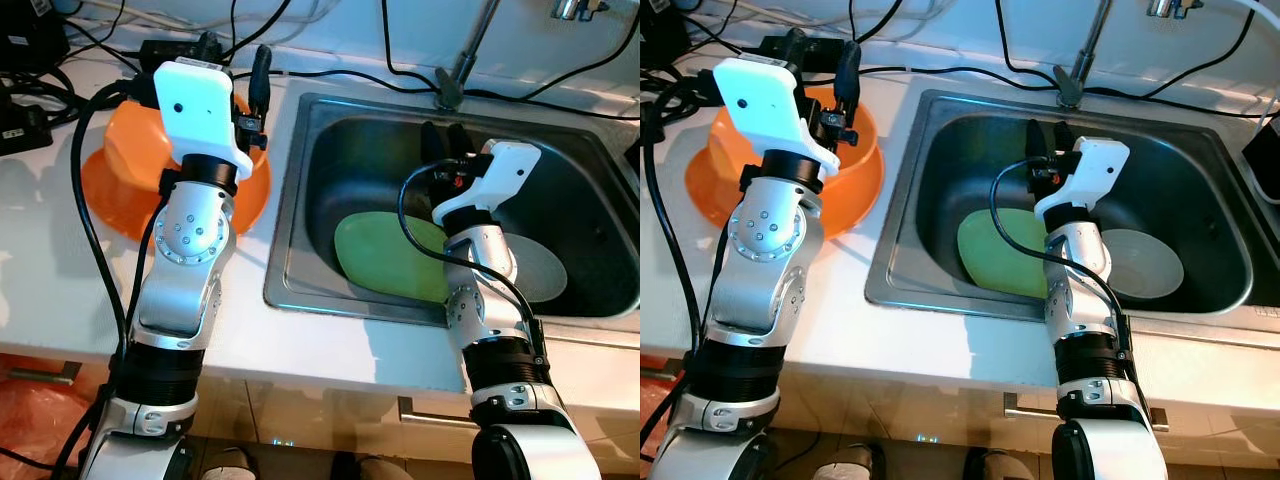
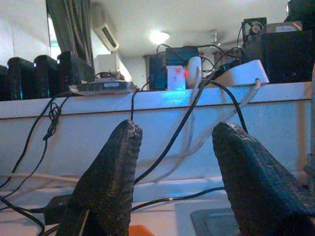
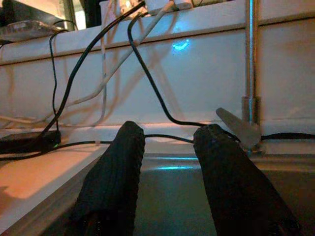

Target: Kitchen organization

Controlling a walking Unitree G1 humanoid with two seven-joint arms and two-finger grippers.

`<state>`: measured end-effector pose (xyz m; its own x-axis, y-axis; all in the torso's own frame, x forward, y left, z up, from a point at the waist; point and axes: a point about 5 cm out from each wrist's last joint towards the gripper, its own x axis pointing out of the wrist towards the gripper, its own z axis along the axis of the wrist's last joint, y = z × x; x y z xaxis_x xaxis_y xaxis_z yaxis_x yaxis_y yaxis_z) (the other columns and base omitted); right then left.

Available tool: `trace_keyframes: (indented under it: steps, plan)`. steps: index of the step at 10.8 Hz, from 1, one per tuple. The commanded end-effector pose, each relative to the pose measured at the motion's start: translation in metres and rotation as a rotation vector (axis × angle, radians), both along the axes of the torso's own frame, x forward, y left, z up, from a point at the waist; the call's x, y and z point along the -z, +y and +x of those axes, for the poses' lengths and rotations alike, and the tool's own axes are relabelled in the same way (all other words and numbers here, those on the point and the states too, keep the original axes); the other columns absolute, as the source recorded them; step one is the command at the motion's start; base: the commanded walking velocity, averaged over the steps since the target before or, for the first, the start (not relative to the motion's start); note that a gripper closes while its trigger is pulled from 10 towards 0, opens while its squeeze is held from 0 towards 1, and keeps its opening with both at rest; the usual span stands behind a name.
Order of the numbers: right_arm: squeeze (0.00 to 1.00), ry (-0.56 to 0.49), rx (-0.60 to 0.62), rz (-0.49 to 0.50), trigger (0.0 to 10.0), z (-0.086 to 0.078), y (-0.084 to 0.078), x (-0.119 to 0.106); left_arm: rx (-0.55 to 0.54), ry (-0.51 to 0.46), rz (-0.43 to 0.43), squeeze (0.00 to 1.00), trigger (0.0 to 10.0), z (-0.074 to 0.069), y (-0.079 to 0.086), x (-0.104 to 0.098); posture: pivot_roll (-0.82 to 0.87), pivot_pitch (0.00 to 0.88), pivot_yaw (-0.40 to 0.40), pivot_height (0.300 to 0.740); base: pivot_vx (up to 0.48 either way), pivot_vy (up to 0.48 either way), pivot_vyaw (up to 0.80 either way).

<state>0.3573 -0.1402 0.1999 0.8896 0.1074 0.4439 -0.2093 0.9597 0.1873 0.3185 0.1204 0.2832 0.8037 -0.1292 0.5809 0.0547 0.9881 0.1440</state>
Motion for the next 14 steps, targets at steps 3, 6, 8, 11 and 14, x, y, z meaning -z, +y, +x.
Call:
trace_keyframes:
  steps: [3, 6, 8, 11, 14]
  plan:
    - [0.0, -0.031, 0.012, 0.006, 10.0, -0.0031, -0.0036, -0.0053, 0.02, -0.025, 0.005, 0.0, 10.0, -0.0008, -0.0043, -0.0036, 0.11, 0.122, -0.061, 0.74, 0.0, 0.0, 0.0]
    - [0.0, -0.031, 0.013, 0.01, 10.0, -0.0049, -0.0037, -0.0045, 0.024, -0.028, 0.008, 0.0, 10.0, -0.0018, -0.0046, -0.0038, 0.11, 0.124, -0.059, 0.74, 0.0, 0.0, 0.0]
    - [0.0, -0.027, 0.015, 0.011, 10.0, -0.005, -0.0045, -0.0036, 0.031, -0.032, 0.006, 0.0, 10.0, -0.0021, -0.0054, -0.0047, 0.11, 0.124, -0.059, 0.74, -0.126, 0.0, 0.0]
    - [0.0, -0.023, 0.015, 0.011, 10.0, -0.0046, -0.0047, -0.0029, 0.031, -0.036, 0.002, 0.0, 10.0, -0.002, -0.0051, -0.0056, 0.11, 0.123, -0.059, 0.74, -0.25, 0.0, 0.0]
    - [0.0, -0.019, 0.014, 0.012, 10.0, -0.005, -0.0052, -0.0016, 0.024, -0.035, -0.002, 0.0, 10.0, -0.002, -0.0048, -0.0055, 0.11, 0.123, -0.061, 0.74, -0.17, 0.0, 0.0]
